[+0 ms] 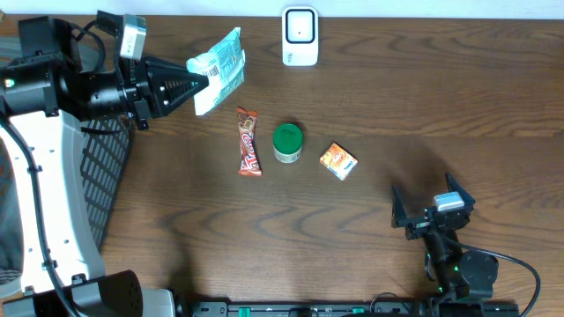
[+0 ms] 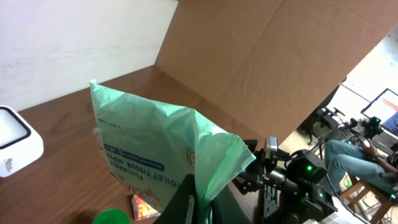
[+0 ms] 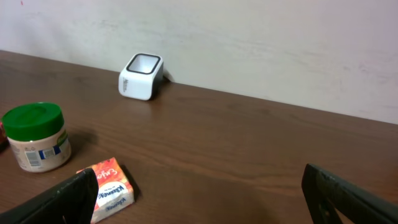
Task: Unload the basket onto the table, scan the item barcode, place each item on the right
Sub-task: 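Lift the tissue pack out of the basket toward the scanner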
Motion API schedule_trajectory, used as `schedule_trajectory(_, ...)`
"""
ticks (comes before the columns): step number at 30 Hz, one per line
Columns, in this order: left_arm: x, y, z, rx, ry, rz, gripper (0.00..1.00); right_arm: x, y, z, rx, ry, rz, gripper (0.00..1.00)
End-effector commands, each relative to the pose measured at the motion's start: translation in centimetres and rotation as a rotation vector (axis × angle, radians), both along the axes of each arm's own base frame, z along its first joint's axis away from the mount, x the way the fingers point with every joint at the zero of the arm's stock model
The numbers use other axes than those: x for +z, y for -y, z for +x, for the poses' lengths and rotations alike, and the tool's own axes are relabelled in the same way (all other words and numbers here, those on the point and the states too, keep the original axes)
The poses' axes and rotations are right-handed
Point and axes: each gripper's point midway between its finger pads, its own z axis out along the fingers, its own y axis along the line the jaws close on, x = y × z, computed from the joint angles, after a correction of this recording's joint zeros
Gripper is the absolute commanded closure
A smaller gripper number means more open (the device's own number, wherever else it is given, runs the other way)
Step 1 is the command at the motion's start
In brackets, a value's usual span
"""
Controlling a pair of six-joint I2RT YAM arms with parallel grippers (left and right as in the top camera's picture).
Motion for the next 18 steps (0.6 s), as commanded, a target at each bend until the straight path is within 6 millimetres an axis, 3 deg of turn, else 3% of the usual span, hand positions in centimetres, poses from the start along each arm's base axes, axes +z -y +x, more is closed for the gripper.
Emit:
schedule_trajectory(1, 0.9, 0.2, -0.4, -0.024, 0.06, -0.036, 0.93, -0.1, -0.2, -0.1, 0.01, -0.001, -0.003, 0.01)
schedule_trajectory(11, 0.8, 0.2, -0.4, -0.021, 0.039, -0.037, 0.93, -0.1, -0.2, -0.1, 0.01, -0.001, -0.003, 0.01)
schedule_trajectory(18, -3.1, 0.1, 0.7, 0.073, -0.182, 0.143, 0.93, -0.1, -0.2, -0.1, 0.01, 0.0, -0.003, 0.01)
